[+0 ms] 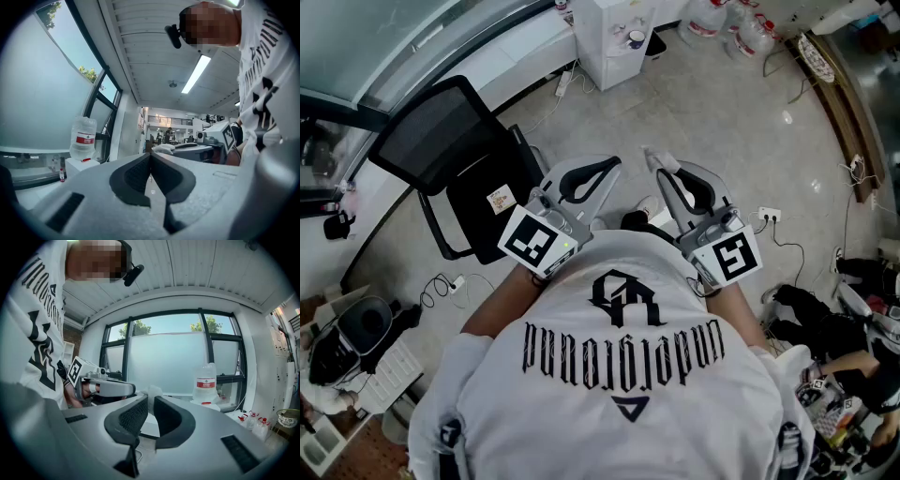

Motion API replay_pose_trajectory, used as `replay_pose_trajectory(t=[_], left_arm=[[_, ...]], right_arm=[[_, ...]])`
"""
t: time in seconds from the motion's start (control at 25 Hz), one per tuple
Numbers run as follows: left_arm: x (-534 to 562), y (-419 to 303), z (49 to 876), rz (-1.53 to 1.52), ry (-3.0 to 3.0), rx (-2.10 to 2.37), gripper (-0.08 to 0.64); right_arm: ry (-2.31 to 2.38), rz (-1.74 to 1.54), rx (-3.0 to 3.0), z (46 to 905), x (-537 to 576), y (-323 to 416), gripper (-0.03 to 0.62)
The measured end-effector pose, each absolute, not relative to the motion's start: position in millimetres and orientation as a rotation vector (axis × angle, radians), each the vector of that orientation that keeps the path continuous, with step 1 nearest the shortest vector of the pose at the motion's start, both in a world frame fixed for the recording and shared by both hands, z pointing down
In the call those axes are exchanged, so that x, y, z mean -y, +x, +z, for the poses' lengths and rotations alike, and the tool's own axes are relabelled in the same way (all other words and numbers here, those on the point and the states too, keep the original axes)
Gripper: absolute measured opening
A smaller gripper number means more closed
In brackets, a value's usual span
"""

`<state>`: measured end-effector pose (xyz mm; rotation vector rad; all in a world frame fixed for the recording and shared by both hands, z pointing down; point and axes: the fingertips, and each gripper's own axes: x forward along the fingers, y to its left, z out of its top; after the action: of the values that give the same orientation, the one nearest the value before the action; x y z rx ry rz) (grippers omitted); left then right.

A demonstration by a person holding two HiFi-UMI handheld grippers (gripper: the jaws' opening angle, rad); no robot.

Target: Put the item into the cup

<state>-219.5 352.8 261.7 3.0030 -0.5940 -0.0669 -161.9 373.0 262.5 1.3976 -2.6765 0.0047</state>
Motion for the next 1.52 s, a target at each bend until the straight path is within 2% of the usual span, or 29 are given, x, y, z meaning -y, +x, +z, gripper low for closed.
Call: replay_pose_trajectory(t=[0.72, 1.2, 1.52], left_arm=[[-291.1, -142.8, 276.1, 0.037, 2.970, 0.666, 0.015], [-246.6, -44.3, 278.8, 0.080, 2.977, 0.708, 0.015], [-239.1, -5.8, 286.9, 0.134, 2.986, 0.660, 0.015]], right_arm=[[1.420, 0.028, 2.637, 279.0, -325.8, -51.4, 0.048], [1.471, 0.074, 2.615, 289.4, -289.3, 86.1, 0.048], [1.539, 0.117, 2.600, 295.0, -284.6, 126.5, 0.048]])
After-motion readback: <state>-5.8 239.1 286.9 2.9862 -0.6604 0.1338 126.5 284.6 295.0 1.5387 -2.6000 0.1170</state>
